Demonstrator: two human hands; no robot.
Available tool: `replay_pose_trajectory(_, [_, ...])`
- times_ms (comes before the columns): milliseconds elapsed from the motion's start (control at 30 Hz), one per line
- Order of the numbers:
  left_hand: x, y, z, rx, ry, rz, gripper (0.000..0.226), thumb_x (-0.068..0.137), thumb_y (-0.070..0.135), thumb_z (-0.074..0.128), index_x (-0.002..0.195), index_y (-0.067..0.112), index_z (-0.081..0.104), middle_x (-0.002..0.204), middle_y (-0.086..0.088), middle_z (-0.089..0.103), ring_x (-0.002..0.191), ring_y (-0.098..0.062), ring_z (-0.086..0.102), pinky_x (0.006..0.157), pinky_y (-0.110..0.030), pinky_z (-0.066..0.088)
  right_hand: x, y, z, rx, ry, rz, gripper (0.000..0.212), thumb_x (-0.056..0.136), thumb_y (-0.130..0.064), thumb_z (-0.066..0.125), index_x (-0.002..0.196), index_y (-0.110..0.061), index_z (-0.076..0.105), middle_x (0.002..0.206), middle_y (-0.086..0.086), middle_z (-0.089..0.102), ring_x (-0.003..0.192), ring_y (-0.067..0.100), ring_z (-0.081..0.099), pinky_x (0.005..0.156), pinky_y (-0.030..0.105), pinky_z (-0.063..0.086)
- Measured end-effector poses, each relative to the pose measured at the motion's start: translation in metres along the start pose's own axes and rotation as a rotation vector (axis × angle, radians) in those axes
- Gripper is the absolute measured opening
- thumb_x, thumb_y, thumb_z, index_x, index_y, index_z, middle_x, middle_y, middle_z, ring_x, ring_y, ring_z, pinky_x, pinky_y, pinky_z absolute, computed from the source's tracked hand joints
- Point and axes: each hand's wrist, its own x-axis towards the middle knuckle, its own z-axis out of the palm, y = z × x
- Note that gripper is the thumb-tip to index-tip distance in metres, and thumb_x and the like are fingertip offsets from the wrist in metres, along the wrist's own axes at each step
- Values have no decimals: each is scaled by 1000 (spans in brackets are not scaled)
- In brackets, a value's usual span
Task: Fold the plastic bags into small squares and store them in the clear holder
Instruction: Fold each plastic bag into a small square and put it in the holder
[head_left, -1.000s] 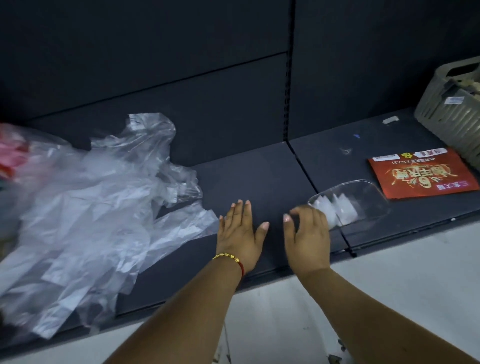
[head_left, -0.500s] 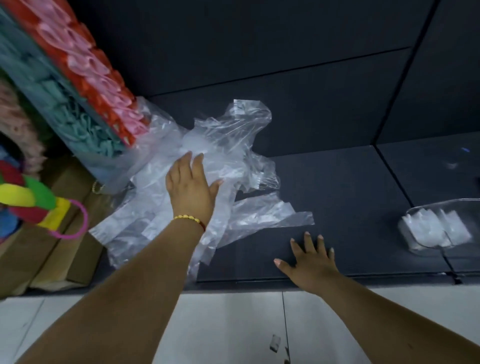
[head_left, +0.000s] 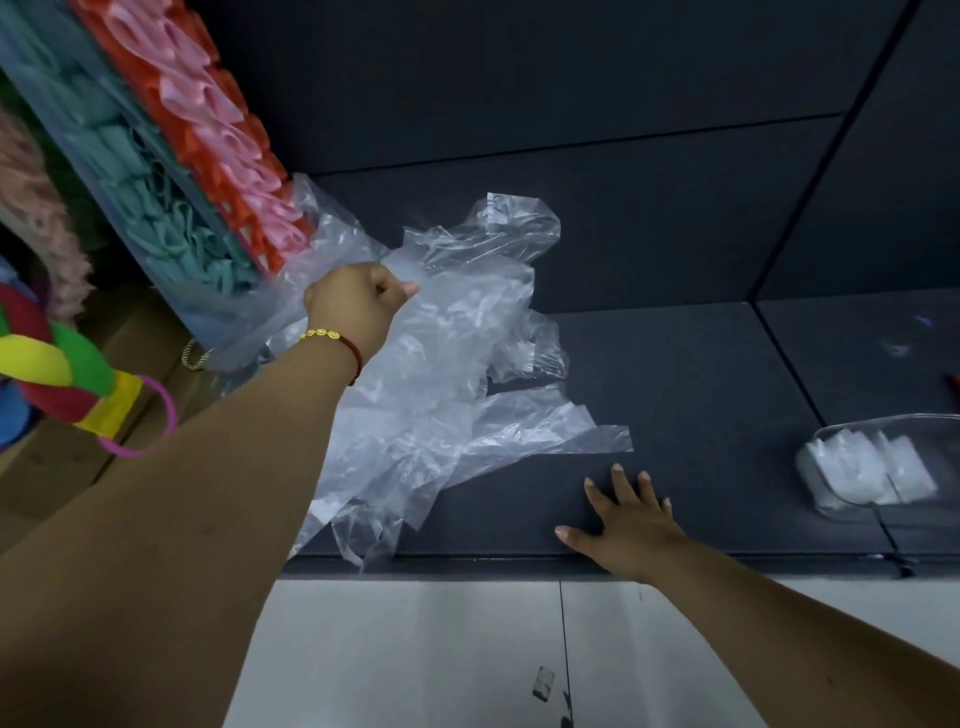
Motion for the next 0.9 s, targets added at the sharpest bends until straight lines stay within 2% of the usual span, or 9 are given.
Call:
replay_pose_trajectory(133, [-3,24,-21,-253,113,18,28,94,35,62,76,13,61,64,3,54,64,-15,51,66,-25,45,-7,8,-10,204,9,-13,78,93,-68,33,156,-26,13,164,0,-8,150,26,-11,121,47,1])
replay_pose_trajectory(233, [-10,47,-36,-408,154,18,32,95,33,61,80,6,64,66,1,54,60,-10,47,54,-11,40,-25,9,-21,613,87,12,73,94,-62,42,152,-21,29,160,0,23,147,22,21,118,37,20])
replay_pose_trajectory(300, [-20,63,-41,-518,171,-2,35,95,33,62,82,0,65,72,-4,59,62,-11,50,53,-9,41,-43,0,-39,782,223,-51,54,96,-57,43,136,-20,49,147,2,45,129,20,44,107,33,33])
replay_pose_trajectory(400, [-45,88,-44,-666,171,-76,33,95,31,62,75,5,64,66,2,58,50,3,48,51,-7,40,-74,-22,-83,1083,345,-176,43,99,-46,44,117,-10,57,134,15,55,120,27,53,108,39,38])
replay_pose_trajectory(467, [-64,106,-44,-773,160,-141,33,95,30,62,68,12,60,62,5,54,47,4,46,52,-9,41,-97,-35,-110,1302,318,-256,36,97,-49,46,112,-17,55,130,12,58,120,24,55,109,42,40])
replay_pose_trajectory(600, [-104,133,-50,-964,71,-261,34,95,29,62,64,15,56,65,-3,52,61,-14,48,64,-25,48,-137,-45,-140,1780,100,-364,62,78,-55,67,126,-17,57,121,12,66,107,25,67,100,43,50])
replay_pose_trajectory(667, [-120,142,-56,-970,42,-270,33,95,30,63,66,15,58,70,-6,54,68,-19,49,71,-33,53,-158,-45,-144,1886,118,-411,43,87,-37,69,121,-12,63,111,8,71,100,23,70,95,42,54])
replay_pose_trajectory(733, [-135,147,-65,-949,44,-261,35,95,30,63,64,15,56,69,-5,55,66,-18,50,68,-28,52,-176,-41,-147,1929,231,-403,28,91,-22,67,112,-4,65,100,8,71,87,21,70,87,38,57])
replay_pose_trajectory(900, [-169,150,-91,-957,28,-256,43,94,27,64,55,16,49,59,-6,55,58,-20,49,70,-33,52,-214,-22,-162,1901,461,-383,12,91,-17,67,94,-7,64,88,10,64,75,17,62,75,29,57])
